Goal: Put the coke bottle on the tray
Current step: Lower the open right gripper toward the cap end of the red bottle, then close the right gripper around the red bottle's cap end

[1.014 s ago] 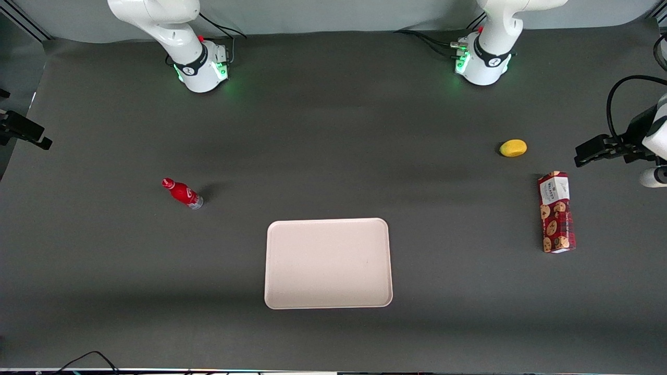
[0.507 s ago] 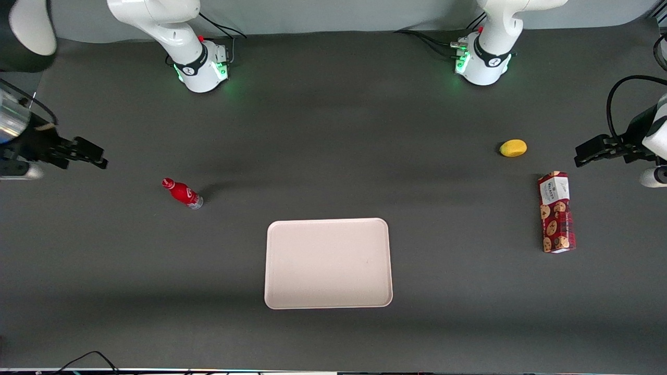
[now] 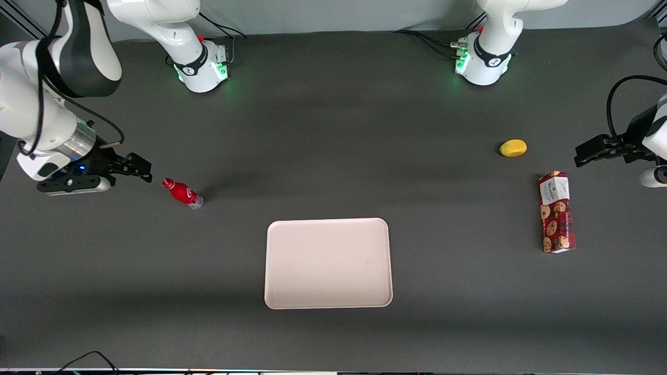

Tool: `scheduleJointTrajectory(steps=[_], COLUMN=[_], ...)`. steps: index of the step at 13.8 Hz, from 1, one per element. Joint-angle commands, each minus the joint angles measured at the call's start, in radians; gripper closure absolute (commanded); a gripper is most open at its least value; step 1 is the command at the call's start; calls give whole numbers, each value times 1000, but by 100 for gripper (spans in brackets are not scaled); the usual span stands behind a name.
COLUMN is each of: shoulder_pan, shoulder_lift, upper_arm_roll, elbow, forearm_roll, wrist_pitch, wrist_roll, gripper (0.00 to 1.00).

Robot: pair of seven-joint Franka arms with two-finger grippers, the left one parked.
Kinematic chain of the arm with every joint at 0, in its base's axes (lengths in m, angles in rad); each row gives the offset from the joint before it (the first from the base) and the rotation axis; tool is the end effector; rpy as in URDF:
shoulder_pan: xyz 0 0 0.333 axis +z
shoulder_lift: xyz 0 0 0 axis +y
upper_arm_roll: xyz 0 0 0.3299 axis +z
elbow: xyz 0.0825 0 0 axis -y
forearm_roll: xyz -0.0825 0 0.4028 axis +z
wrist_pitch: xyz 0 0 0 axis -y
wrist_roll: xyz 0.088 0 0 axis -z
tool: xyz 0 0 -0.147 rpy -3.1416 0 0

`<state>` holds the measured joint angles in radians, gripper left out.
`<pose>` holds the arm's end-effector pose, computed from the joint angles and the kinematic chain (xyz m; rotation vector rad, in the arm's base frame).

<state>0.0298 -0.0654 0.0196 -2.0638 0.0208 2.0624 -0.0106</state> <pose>0.5580 0.0295 0.4346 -3.1204 -0.0792 -0.0994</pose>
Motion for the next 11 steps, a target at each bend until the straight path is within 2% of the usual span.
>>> scheduleJointTrajectory(steps=[1, 3, 11], shoulder_pan=[-2, -2, -21], shoulder_lift=[16, 16, 50], upper_arm_roll=[11, 36, 33], elbow=[-56, -137, -266], forearm_roll=[21, 14, 14], wrist_pitch=[102, 200, 265], wrist_roll=[-25, -46, -178], gripper=[0, 0, 0])
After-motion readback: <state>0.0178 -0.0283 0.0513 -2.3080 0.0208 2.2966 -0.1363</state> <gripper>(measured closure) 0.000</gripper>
